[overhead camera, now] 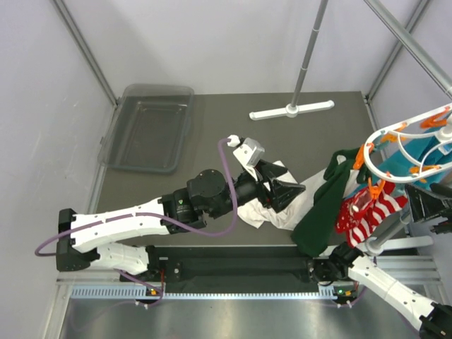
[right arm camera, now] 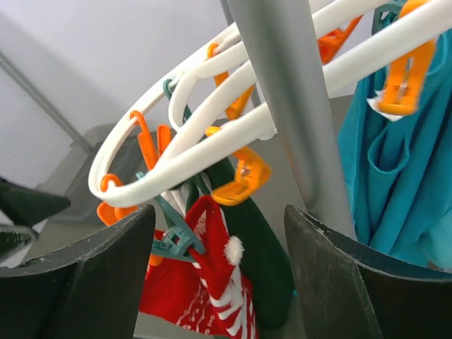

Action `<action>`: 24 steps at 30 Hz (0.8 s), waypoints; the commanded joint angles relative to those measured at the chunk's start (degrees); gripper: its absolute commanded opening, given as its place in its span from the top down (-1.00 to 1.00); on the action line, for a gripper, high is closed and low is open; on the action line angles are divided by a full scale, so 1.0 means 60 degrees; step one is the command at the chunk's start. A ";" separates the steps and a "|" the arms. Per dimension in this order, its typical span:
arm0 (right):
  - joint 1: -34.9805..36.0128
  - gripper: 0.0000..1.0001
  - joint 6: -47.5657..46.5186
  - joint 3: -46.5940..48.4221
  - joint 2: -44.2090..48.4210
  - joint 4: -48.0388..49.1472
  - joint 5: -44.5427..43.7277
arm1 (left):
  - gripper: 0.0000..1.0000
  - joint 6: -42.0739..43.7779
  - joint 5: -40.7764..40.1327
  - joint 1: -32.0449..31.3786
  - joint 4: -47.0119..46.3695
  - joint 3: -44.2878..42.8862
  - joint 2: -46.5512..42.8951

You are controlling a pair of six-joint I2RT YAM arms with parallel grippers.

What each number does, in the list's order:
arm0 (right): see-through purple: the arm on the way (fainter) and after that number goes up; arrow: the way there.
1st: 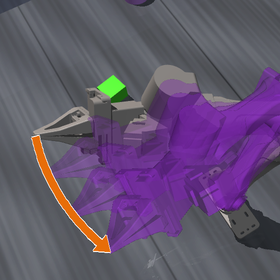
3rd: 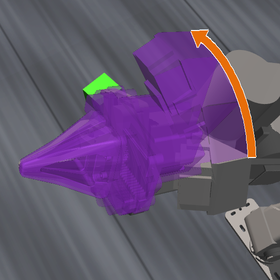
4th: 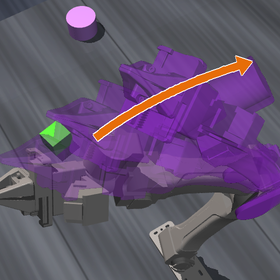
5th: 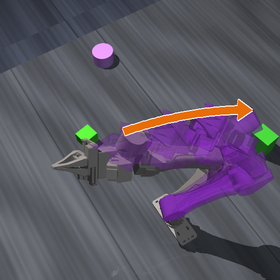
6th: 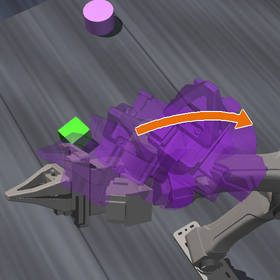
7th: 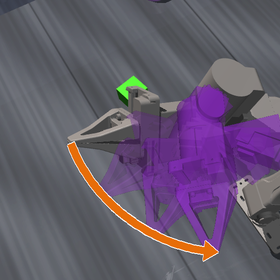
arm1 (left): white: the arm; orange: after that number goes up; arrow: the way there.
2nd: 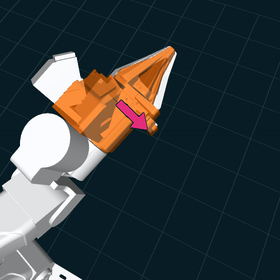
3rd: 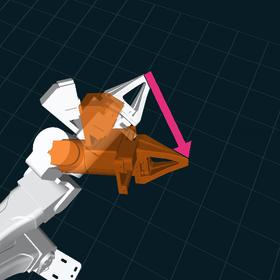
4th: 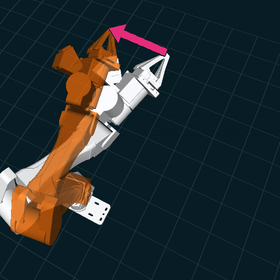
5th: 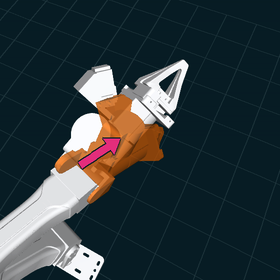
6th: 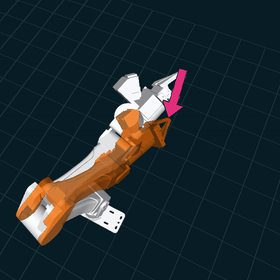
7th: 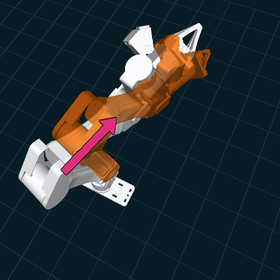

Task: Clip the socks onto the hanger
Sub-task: Adjust the clothesline at the center of the board.

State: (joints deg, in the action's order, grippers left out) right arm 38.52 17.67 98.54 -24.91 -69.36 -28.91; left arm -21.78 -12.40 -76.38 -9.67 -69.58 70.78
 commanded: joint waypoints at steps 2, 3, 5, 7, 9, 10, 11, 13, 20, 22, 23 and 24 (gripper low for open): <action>0.0098 -0.40 -0.0733 -0.0412 -0.0083 0.1334 -0.1055 | -0.53 -0.0325 -0.0350 0.0000 0.0396 0.0595 -0.0517; 0.0098 -0.39 -0.0806 -0.0471 -0.0053 0.1437 -0.1100 | -0.53 -0.0340 -0.0379 -0.0014 0.0440 0.0683 -0.0648; 0.0113 -0.31 -0.0821 -0.0443 -0.0082 0.1482 -0.1071 | -0.53 -0.0442 -0.0423 -0.0014 0.0455 0.0888 -0.0737; 0.0098 -0.26 -0.0749 -0.0122 -0.0155 0.1380 -0.1027 | -0.53 -0.0486 -0.0438 -0.0014 0.0571 0.0947 -0.0811; 0.0084 -0.23 -0.0370 0.0491 -0.0330 0.0842 -0.0896 | -0.53 -0.0515 -0.0423 -0.0014 0.0645 0.0991 -0.0840; 0.0098 -0.18 -0.0208 0.0698 -0.0404 0.0591 -0.0765 | -0.53 -0.0544 -0.0423 -0.0014 0.0645 0.1049 -0.0855; 0.0098 -0.15 -0.0075 0.0860 -0.0434 0.0400 -0.0415 | -0.53 -0.0559 -0.0437 -0.0014 0.0645 0.1079 -0.0884; 0.0098 -0.14 0.0291 0.1124 -0.0361 -0.0142 -0.0208 | -0.53 -0.0603 -0.0408 -0.0014 0.0616 0.1152 -0.0899; 0.0113 -0.21 0.0614 0.1097 0.0108 -0.1023 -0.1157 | -0.52 -0.0706 -0.0174 -0.0014 0.0469 0.1197 -0.0738; 0.0142 -0.25 0.0629 0.0790 0.0152 -0.0935 -0.1407 | -0.52 -0.0779 -0.0057 -0.0014 0.0484 0.1182 -0.0665; 0.0186 -0.29 0.0585 0.0672 0.0137 -0.0848 -0.1611 | -0.52 -0.0779 -0.0028 -0.0014 0.0499 0.1182 -0.0664; 0.0215 -0.32 0.0527 0.0541 0.0065 -0.0774 -0.1744 | -0.51 -0.0808 -0.0027 -0.0014 0.0499 0.1196 -0.0679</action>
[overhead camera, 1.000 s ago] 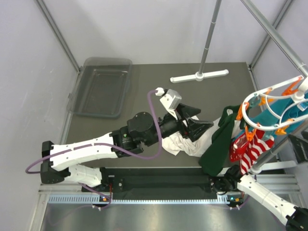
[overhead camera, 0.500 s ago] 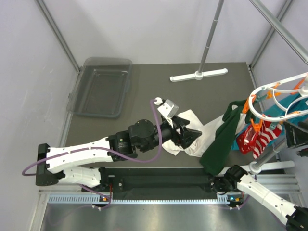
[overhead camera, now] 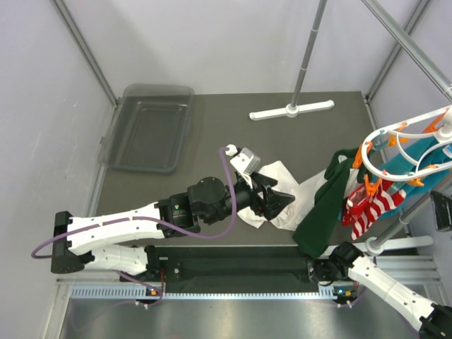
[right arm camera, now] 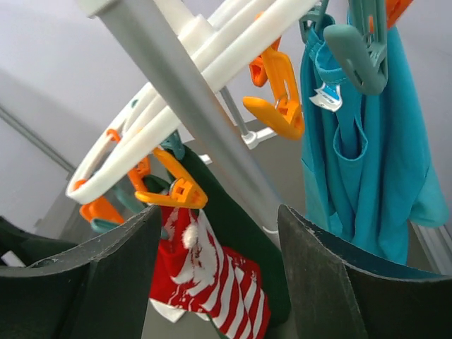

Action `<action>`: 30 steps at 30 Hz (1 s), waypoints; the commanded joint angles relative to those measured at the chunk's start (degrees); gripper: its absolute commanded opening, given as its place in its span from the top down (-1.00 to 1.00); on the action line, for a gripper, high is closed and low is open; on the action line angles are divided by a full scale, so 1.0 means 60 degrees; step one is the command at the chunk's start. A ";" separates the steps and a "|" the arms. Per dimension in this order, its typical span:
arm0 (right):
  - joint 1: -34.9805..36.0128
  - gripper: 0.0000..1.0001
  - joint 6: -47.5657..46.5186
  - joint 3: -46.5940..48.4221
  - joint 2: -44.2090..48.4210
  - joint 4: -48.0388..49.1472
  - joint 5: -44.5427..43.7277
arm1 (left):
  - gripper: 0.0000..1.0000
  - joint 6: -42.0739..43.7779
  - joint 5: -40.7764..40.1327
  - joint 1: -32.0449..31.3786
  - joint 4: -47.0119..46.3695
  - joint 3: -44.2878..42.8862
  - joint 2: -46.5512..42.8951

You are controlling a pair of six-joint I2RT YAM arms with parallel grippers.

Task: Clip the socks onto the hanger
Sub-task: Adjust the clothesline at the center of the board.

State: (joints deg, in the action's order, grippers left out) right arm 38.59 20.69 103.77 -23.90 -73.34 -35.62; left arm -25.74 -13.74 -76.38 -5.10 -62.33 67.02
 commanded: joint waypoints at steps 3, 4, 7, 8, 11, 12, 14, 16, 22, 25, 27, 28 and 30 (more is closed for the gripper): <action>0.0233 -0.34 -0.0210 -0.0930 -0.0307 0.0050 -0.1357 | -0.51 -0.0222 0.0209 -0.0014 -0.0219 0.0031 -0.0140; 0.0219 -0.35 -0.0254 -0.1048 -0.0367 0.0080 -0.1562 | -0.51 -0.0266 0.0195 -0.0014 -0.0190 0.0075 -0.0155; 0.0234 -0.36 -0.0590 -0.1646 -0.0411 0.0562 -0.2119 | -0.50 -0.0339 0.0122 -0.0014 -0.0131 0.0206 -0.0287; 0.0277 -0.36 -0.0809 -0.1795 -0.0353 0.0708 -0.2353 | -0.50 -0.0354 0.0078 0.0000 -0.0116 0.0236 -0.0330; 0.0394 -0.34 -0.1234 -0.2454 -0.0163 0.1440 -0.2618 | -0.50 -0.0398 0.0019 -0.0014 -0.0073 0.0295 -0.0346; 0.0424 -0.34 -0.1338 -0.2774 0.0041 0.1950 -0.2604 | -0.50 -0.0413 0.0034 -0.0014 -0.0072 0.0309 -0.0317; 0.0671 -0.33 -0.1601 -0.3113 0.0247 0.2392 -0.2662 | -0.50 -0.0456 0.0077 -0.0014 -0.0058 0.0280 -0.0258; 0.0906 -0.01 -0.1529 -0.3392 0.0496 0.2715 -0.2939 | -0.50 -0.0515 0.0151 -0.0014 -0.0058 0.0266 -0.0214; 0.2239 0.60 -0.1193 -0.3832 0.1053 0.3170 -0.3731 | -0.49 -0.0632 0.0107 -0.0014 -0.0014 0.0295 -0.0170; 0.3059 0.78 -0.1119 -0.3949 0.1215 0.3376 -0.3951 | -0.49 -0.0632 0.0092 -0.0014 0.0045 0.0266 -0.0155; 0.3659 1.00 -0.1206 -0.3978 0.1288 0.3536 -0.3952 | -0.49 -0.0633 0.0063 -0.0014 0.0074 0.0251 -0.0155; 0.3850 1.00 -0.1236 -0.3979 0.1303 0.3566 -0.3850 | -0.48 -0.0632 0.0034 -0.0014 0.0089 0.0251 -0.0155; 0.4377 1.00 -0.1528 -0.4008 0.1390 0.3726 -0.3631 | -0.48 -0.0633 0.0019 -0.0014 0.0103 0.0251 -0.0170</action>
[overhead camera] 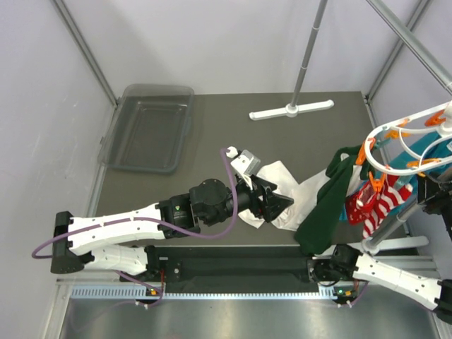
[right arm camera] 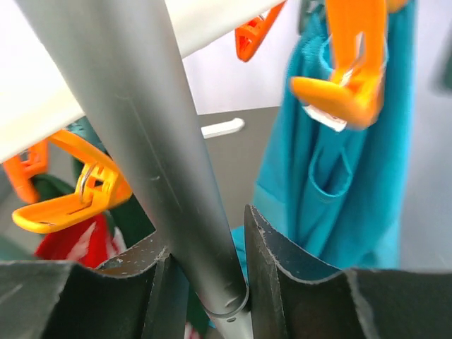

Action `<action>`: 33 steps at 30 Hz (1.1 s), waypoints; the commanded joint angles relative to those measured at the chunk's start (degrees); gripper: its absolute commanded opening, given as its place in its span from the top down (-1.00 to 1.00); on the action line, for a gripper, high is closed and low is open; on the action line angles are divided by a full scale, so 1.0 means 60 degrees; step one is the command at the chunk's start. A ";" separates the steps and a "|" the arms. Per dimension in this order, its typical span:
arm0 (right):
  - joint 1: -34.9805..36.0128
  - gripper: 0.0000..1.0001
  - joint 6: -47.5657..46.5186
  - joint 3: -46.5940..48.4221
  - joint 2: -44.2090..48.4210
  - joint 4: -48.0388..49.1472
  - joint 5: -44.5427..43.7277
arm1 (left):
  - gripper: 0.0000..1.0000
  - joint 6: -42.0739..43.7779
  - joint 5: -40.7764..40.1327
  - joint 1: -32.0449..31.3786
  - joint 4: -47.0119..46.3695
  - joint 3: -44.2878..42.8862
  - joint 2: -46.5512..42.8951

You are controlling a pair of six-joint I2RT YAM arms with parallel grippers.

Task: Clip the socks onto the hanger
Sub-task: Adjust the clothesline at the center of the board.

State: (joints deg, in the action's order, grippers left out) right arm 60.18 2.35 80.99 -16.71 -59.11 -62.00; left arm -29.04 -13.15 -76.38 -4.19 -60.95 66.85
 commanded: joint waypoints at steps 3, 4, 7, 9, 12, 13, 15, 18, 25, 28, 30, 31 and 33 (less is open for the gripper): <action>0.1350 1.00 0.1163 -0.0256 0.0323 0.1763 0.1556 | -0.48 -0.0082 -0.0094 -0.0014 -0.0020 -0.0008 -0.0126; 0.1467 1.00 0.1060 -0.0271 0.0353 0.1853 0.1877 | -0.48 -0.0082 -0.0108 -0.0014 -0.0020 -0.0008 -0.0126; 0.1965 1.00 0.0635 -0.0183 0.0047 0.1855 0.2013 | -0.48 -0.0068 -0.0123 -0.0014 -0.0020 -0.0052 -0.0068; 0.2098 1.00 0.0532 -0.0023 -0.0421 0.1767 0.1896 | -0.48 -0.0068 -0.0094 -0.0014 -0.0020 -0.0125 0.0006; 0.2245 1.00 0.0239 0.0255 -0.0964 0.1766 0.1545 | -0.48 -0.0068 -0.0079 -0.0014 0.0024 -0.0198 0.0079; 0.2303 1.00 0.0050 0.0343 -0.1052 0.1810 0.1384 | -0.47 -0.0097 -0.0065 0.0000 0.0024 -0.0198 0.0094; 0.2478 1.00 -0.0229 0.0548 -0.1155 0.2146 0.1164 | -0.47 -0.0097 -0.0065 -0.0014 0.0024 -0.0198 0.0094; 0.3341 1.00 -0.0318 0.0959 -0.1200 0.2220 0.0344 | -0.47 -0.0126 -0.0065 -0.0014 0.0039 -0.0184 0.0079; 0.4879 1.00 0.0368 0.0331 -0.1595 0.1795 -0.2172 | -0.46 -0.0141 -0.0240 -0.0014 0.0199 -0.0184 0.0006; 0.5319 1.00 0.0574 -0.0094 -0.1507 0.1810 -0.3154 | -0.45 -0.0170 -0.0357 -0.0014 0.0302 -0.0140 -0.0082; 0.5365 1.00 0.0721 -0.0475 -0.1361 0.1810 -0.3319 | -0.45 -0.0199 -0.0445 -0.0014 0.0375 -0.0096 -0.0126; 0.5365 1.00 0.0852 -0.0578 -0.1288 0.1839 -0.3377 | -0.45 -0.0214 -0.0475 -0.0014 0.0404 -0.0081 -0.0213; 0.5380 1.00 0.1217 -0.0725 -0.1287 0.1549 -0.3422 | -0.44 -0.0243 -0.0606 -0.0014 0.0507 -0.0023 -0.0287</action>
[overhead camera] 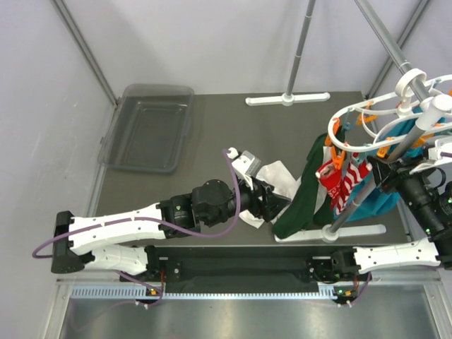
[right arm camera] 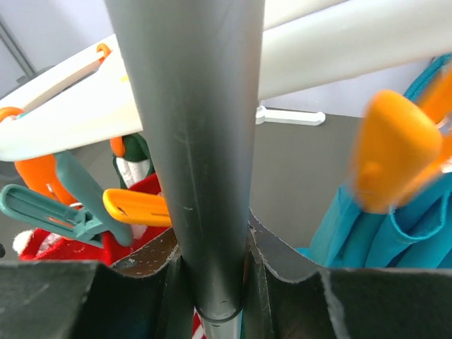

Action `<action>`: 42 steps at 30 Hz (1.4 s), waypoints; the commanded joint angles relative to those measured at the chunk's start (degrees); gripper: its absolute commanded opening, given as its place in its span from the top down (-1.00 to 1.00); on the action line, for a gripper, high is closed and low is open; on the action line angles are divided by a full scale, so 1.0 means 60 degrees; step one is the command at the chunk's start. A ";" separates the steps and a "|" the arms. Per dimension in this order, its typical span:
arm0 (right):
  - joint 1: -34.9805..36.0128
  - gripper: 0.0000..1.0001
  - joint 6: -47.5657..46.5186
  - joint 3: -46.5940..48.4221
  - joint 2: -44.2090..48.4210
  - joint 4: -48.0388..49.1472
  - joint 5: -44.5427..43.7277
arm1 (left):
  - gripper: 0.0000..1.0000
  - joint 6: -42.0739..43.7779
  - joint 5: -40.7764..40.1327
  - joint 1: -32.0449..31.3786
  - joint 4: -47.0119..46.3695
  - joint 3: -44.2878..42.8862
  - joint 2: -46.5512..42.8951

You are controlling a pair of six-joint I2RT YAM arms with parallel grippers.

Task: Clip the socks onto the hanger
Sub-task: Adjust the clothesline at the center of the board, then reset both arms

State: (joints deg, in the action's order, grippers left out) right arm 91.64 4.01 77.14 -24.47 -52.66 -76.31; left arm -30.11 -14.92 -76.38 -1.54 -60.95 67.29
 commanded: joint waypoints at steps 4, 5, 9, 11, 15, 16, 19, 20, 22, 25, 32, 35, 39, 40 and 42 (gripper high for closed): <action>0.0138 0.70 0.2872 0.0208 -0.0650 -0.1482 -0.0905 | -0.44 -0.0109 -0.0531 -0.0014 0.0198 0.0109 -0.0666; 0.0138 0.61 0.3355 0.0543 -0.0856 -0.1970 -0.0861 | -0.44 -0.0109 -0.0575 -0.0014 0.0213 0.0167 -0.0711; 0.0138 0.04 0.5698 0.1306 -0.1750 -0.4183 -0.0670 | -0.44 -0.0124 -0.0780 -0.0014 0.0459 0.0299 -0.1033; 0.0123 -0.11 0.6141 0.1658 -0.2102 -0.4885 -0.0597 | -0.44 -0.0109 -0.0824 -0.0014 0.0491 0.0373 -0.1121; 0.0094 -0.45 0.6509 0.1952 -0.2323 -0.5095 -0.0305 | -0.44 -0.0124 -0.0927 -0.0014 0.0564 0.0431 -0.1312; 0.0065 -0.48 0.6524 0.2039 -0.2338 -0.5109 -0.0246 | -0.44 -0.0138 -0.0912 -0.0014 0.0564 0.0489 -0.1341; -0.0082 -0.58 0.6378 0.2288 -0.2425 -0.5080 0.0077 | -0.44 -0.0153 -0.0942 -0.0014 0.0623 0.0563 -0.1458; -0.0140 -0.61 0.6247 0.2347 -0.2440 -0.5080 0.0164 | -0.44 -0.0182 -0.0971 -0.0014 0.0623 0.0578 -0.1488; -0.0345 -0.71 0.6173 0.2537 -0.2441 -0.5022 0.0472 | -0.44 -0.0197 -0.1000 -0.0014 0.0623 0.0651 -0.1590; -0.0536 -0.87 0.5515 0.2626 -0.2179 -0.4366 0.0984 | -0.44 -0.0197 -0.1029 -0.0014 0.0609 0.0724 -0.1663; -0.2510 -0.99 0.3876 0.2319 -0.1241 -0.2845 0.2842 | -0.45 -0.0241 -0.0971 -0.0014 0.0608 0.0739 -0.1605; -0.4092 -0.99 0.2587 0.2216 -0.0830 -0.2095 0.4687 | -0.45 -0.0212 -0.0942 -0.0014 0.0608 0.0754 -0.1576; -0.6111 -1.00 0.2218 0.2333 -0.1034 -0.2369 0.6999 | -0.45 -0.0212 -0.0912 -0.0014 0.0550 0.0754 -0.1503; -0.6422 -0.99 0.2145 0.2420 -0.1034 -0.2428 0.7325 | -0.45 -0.0212 -0.0883 -0.0014 0.0564 0.0739 -0.1488; -0.7298 -1.00 0.1969 0.2537 -0.0889 -0.2400 0.8289 | -0.45 -0.0226 -0.0825 -0.0014 0.0579 0.0724 -0.1473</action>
State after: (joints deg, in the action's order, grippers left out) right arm 53.80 19.90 91.05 -29.04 -69.45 -38.79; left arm -31.42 -20.43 -76.38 3.11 -56.86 58.65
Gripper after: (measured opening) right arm 0.996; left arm 0.724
